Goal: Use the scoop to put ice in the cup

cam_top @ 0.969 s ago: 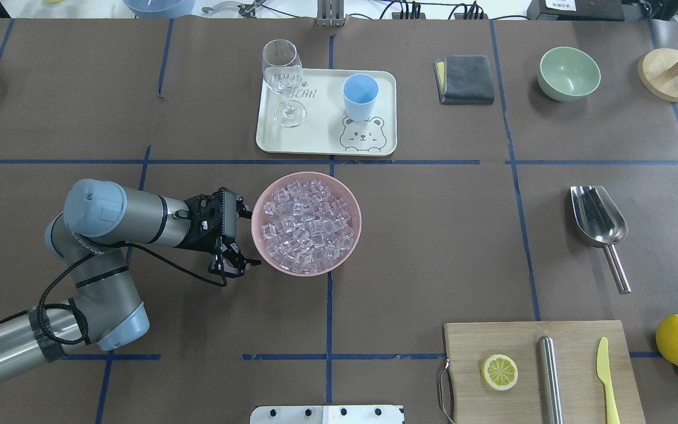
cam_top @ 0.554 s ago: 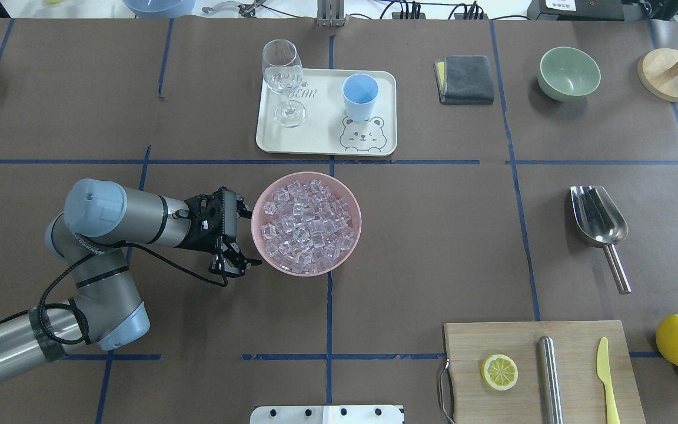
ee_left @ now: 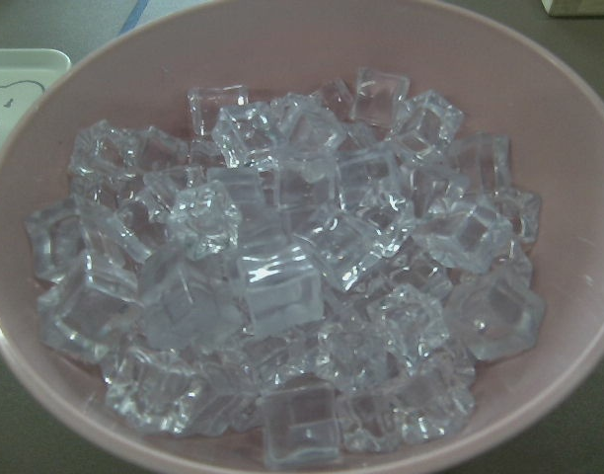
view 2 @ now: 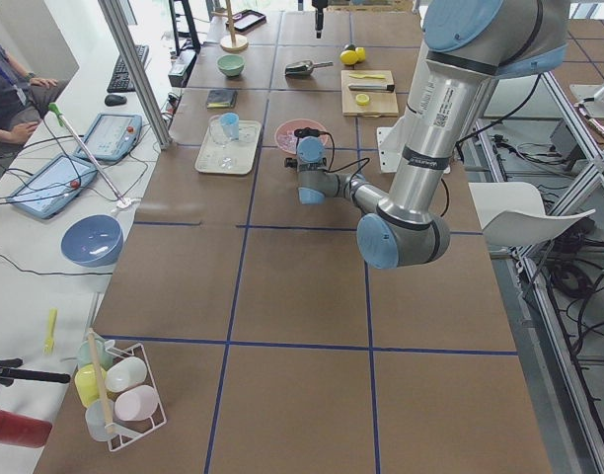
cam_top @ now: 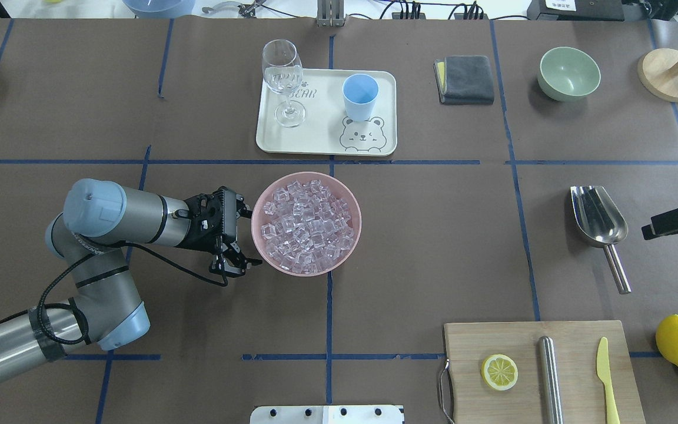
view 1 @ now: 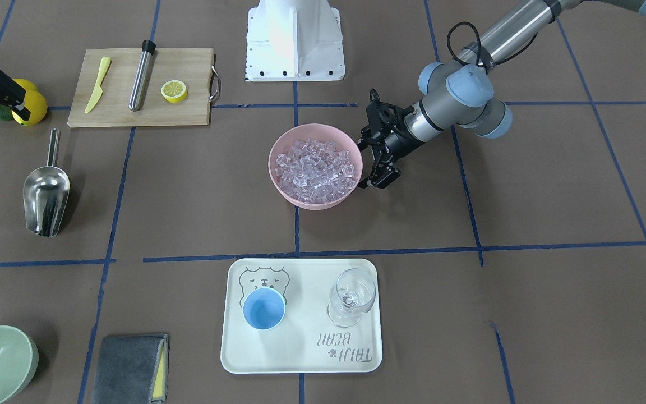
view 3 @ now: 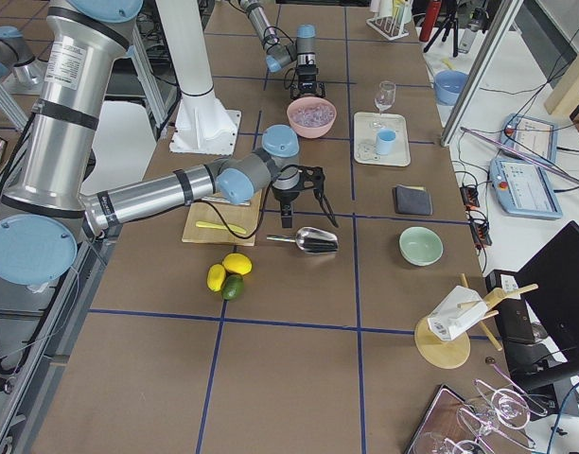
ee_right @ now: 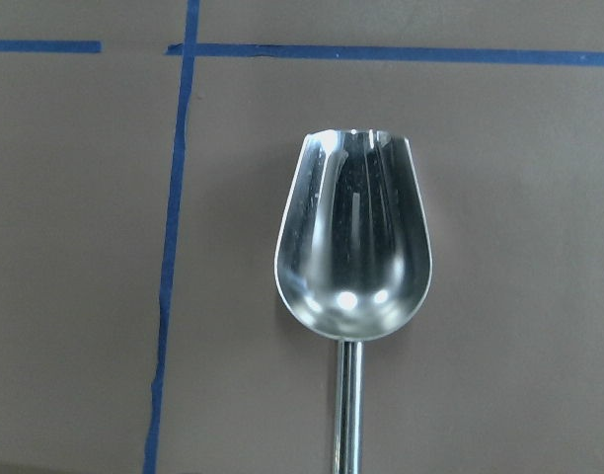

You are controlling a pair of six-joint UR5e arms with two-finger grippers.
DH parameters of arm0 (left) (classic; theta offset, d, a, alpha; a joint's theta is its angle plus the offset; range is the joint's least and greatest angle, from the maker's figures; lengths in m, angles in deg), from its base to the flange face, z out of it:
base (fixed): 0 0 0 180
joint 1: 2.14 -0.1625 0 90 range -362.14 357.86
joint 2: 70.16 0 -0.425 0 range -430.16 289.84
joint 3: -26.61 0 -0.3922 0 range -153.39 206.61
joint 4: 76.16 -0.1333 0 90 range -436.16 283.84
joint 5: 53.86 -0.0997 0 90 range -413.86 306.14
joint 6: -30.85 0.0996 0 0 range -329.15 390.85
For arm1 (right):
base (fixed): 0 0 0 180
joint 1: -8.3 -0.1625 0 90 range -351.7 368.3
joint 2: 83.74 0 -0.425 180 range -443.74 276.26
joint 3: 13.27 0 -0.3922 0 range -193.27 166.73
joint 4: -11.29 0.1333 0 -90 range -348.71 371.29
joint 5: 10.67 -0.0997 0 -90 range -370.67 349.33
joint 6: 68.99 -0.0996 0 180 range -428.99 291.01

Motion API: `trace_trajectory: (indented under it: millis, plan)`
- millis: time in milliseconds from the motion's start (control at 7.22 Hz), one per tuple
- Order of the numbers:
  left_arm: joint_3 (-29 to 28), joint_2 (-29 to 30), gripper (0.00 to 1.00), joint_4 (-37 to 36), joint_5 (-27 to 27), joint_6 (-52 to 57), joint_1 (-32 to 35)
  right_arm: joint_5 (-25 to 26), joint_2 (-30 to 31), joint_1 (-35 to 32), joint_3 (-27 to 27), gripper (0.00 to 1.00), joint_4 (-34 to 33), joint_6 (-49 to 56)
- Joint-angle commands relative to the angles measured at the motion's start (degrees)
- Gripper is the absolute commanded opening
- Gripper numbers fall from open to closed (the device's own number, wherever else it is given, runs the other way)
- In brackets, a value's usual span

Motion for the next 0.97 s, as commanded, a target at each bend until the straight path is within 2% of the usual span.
trace_trajectory:
  millis: [0,138,277,692,830]
  plan:
    - [0.03,-0.01,1.0,0.02,0.0,0.0,0.04,4.4,3.81,6.34,-4.03,1.0,12.56,-6.33]
    - [0.03,-0.01,1.0,0.02,0.0,0.0,0.04,8.16,3.38,10.54,-6.42,1.0,16.11,-6.36]
    - [0.12,-0.1,1.0,0.02,0.0,0.0,0.13,10.46,3.03,13.11,-6.96,1.0,16.58,-6.44]
    - [0.3,-0.1,1.0,0.1,0.0,-0.09,0.13,10.92,3.11,14.97,-9.87,0.99,16.76,-12.21]
    - [0.38,-0.1,1.0,0.02,0.0,-0.26,0.22,10.92,2.94,16.02,-10.3,0.92,16.76,-12.33]
